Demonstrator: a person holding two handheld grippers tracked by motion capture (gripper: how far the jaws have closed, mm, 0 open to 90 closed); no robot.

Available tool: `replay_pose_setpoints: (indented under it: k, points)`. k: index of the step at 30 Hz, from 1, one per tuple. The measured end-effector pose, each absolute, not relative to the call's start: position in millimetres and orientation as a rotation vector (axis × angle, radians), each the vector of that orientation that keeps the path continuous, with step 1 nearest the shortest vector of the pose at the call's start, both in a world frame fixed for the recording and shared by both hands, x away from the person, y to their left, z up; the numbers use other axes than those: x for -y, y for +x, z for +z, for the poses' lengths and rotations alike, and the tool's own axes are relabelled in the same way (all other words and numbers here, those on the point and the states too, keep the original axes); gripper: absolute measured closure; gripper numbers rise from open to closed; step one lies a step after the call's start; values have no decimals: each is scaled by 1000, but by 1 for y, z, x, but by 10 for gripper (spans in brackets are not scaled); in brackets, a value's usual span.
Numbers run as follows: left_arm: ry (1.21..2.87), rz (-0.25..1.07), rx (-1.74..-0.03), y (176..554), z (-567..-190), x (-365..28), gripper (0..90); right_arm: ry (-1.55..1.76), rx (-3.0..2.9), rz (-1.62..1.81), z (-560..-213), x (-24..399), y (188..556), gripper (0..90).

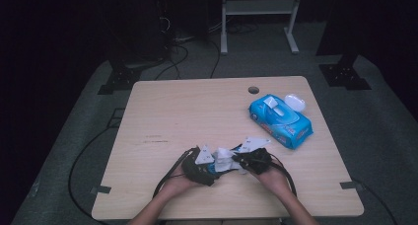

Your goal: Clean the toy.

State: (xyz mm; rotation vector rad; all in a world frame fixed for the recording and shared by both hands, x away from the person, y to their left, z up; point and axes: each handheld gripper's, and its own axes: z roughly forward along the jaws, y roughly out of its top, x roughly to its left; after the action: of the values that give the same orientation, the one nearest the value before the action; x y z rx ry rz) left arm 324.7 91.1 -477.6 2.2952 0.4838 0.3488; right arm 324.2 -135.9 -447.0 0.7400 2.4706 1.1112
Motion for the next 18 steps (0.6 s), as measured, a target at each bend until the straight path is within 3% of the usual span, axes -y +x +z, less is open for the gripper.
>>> replay_pose_setpoints:
  k: [12,18]
  points:
    - [2292,342,-486,324,-478,-94,249,836,-2471,1064,-451,160,329,869]
    - [2291,336,-492,324,-478,-95,247,787,-2485,1132,-452,147,320,867]
